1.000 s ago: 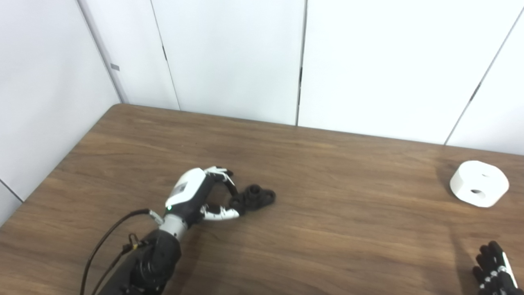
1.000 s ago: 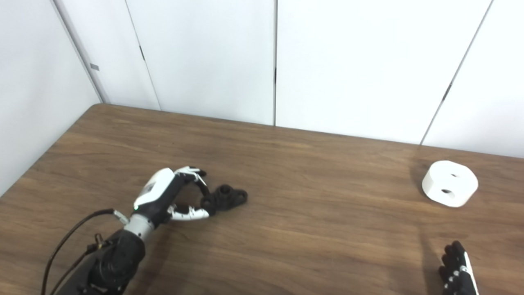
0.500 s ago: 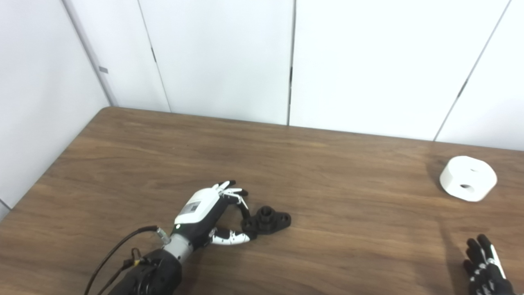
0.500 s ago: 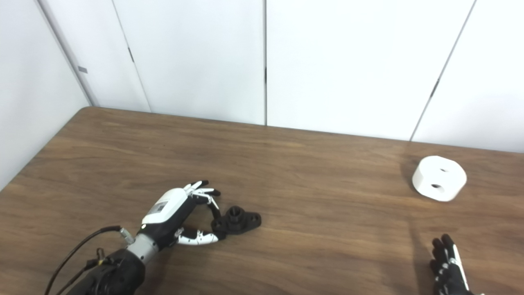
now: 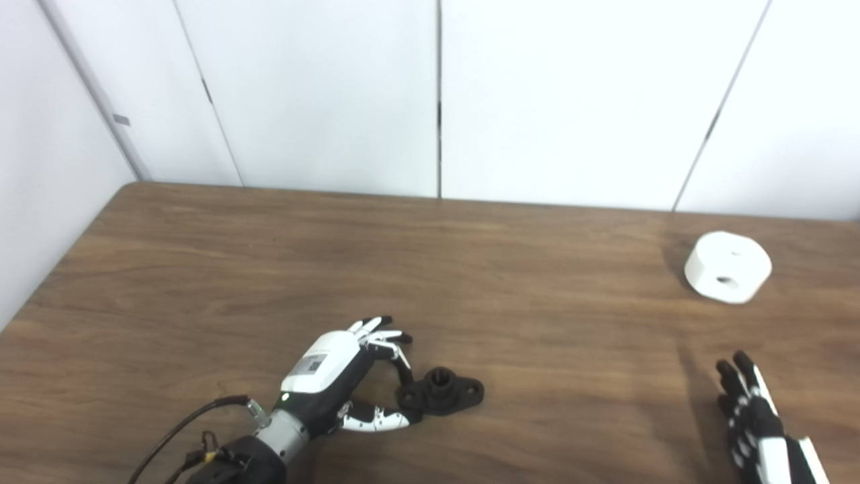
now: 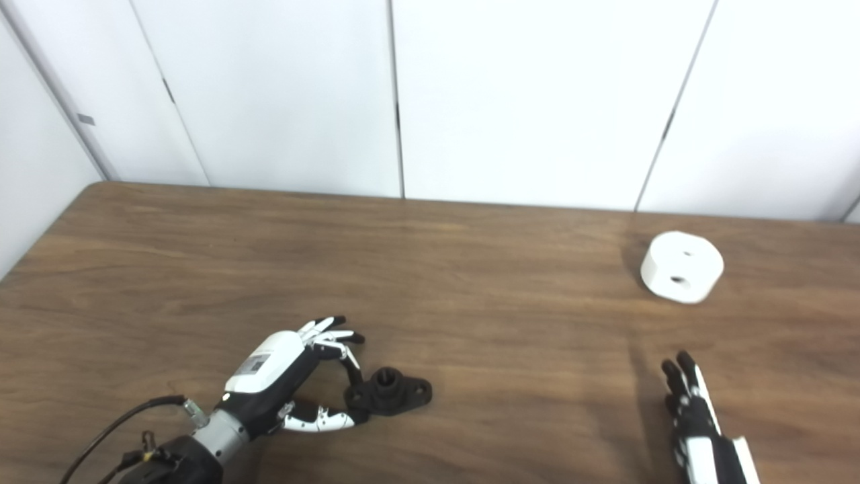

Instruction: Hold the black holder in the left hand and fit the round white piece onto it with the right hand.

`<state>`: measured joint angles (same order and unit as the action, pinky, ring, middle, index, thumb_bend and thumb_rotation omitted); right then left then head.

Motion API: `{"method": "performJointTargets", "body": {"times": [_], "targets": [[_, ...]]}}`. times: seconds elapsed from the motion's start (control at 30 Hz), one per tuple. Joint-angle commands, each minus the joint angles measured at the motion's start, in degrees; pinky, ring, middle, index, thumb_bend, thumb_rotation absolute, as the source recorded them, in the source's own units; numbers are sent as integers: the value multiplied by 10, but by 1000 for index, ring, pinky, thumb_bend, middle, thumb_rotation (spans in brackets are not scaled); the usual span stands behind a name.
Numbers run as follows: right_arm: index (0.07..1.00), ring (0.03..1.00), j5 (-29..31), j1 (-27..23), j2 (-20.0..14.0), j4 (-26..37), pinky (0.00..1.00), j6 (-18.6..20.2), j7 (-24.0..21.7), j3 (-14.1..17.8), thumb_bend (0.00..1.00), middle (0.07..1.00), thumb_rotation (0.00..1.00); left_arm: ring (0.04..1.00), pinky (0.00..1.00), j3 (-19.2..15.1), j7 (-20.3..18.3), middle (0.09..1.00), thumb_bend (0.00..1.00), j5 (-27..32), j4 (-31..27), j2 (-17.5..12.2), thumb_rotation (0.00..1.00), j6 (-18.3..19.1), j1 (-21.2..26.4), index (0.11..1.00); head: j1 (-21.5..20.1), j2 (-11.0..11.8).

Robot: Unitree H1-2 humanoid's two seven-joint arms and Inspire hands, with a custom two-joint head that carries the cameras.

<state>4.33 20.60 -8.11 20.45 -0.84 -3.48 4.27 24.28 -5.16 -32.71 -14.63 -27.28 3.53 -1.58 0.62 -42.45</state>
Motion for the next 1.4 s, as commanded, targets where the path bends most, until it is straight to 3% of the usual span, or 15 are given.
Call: {"method": "performJointTargets", "body": {"times": [0.0,0.67,1.1,1.37], "targets": [[997,1000,-6,-2,14,24,1000,2,2,-8,649,965,1000,968,1000,50,-79,841,519,-2,4,-13,59,-20,-45,485,-1,-2],[981,1000,-15,-19,29,55,1000,51,30,-39,643,949,959,961,1000,86,-95,838,517,1,-26,-15,57,-43,-51,486,-72,-52],[982,1000,-26,-27,29,63,1000,71,50,-55,656,954,958,959,1000,84,-92,833,518,-3,-13,-2,55,-58,-45,486,-103,-59],[972,1000,-38,-38,25,51,1000,59,64,-48,652,953,945,955,1000,75,-79,837,518,-13,10,5,54,-80,-45,487,-127,-56]]}}
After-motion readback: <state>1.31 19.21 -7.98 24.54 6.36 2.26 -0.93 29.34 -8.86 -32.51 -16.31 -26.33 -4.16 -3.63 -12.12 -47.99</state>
